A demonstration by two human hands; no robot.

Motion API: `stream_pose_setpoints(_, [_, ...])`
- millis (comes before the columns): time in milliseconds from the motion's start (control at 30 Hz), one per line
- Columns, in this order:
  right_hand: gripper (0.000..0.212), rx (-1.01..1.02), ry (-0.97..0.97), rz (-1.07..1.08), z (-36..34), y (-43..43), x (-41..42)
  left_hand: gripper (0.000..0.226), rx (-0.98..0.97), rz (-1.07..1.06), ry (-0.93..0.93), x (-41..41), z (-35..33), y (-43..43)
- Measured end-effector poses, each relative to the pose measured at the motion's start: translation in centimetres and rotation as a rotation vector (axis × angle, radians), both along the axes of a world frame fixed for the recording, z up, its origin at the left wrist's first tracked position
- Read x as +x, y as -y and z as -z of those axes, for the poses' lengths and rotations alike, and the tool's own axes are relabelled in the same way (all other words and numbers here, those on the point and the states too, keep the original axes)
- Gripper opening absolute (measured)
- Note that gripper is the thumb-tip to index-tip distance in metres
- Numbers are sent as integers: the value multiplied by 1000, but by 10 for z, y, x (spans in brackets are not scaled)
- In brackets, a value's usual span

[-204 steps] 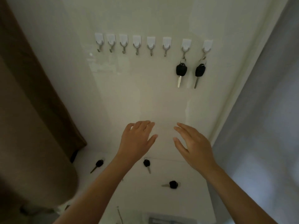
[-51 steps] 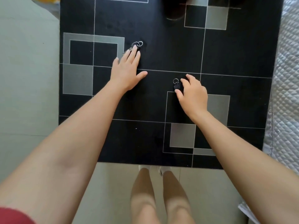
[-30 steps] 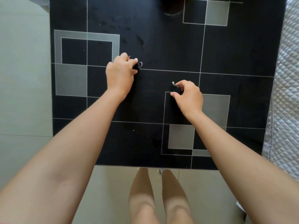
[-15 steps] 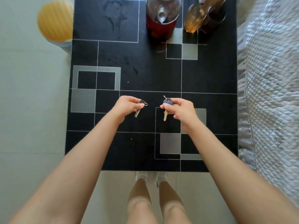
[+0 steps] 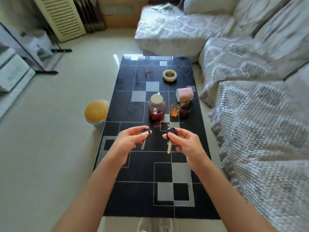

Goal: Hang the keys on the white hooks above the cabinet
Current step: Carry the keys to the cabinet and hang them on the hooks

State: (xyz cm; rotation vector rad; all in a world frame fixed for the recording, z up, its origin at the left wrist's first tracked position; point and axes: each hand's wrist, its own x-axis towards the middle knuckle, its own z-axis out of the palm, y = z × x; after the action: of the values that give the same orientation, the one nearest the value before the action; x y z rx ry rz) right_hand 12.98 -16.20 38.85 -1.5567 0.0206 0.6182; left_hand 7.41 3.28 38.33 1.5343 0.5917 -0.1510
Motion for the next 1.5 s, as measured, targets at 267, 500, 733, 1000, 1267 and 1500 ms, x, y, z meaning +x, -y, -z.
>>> stream_pose_setpoints(267, [10, 127, 164, 155, -100, 19, -27, 25, -27, 93, 248, -12, -102, 32])
stream_pose_setpoints(500, [14, 162, 329, 314, -150, 23, -80, 25, -89, 185, 446, -36, -160, 43])
stream_pose_setpoints(733, [15, 149, 400, 576, -175, 17, -148, 20, -117, 410, 567, -69, -196, 47])
stream_pose_setpoints(1000, [12, 58, 504, 845, -198, 53, -257, 20, -199, 709, 602, -111, -212, 103])
stream_pose_setpoints(1267, [9, -64, 586, 1186, -214, 131, -396, 21, -233, 1036, 648, -209, -226, 206])
stream_pose_setpoints(1500, [9, -114, 611, 1445, -223, 196, -558, 19, -322, 1275, 633, -348, -230, 300])
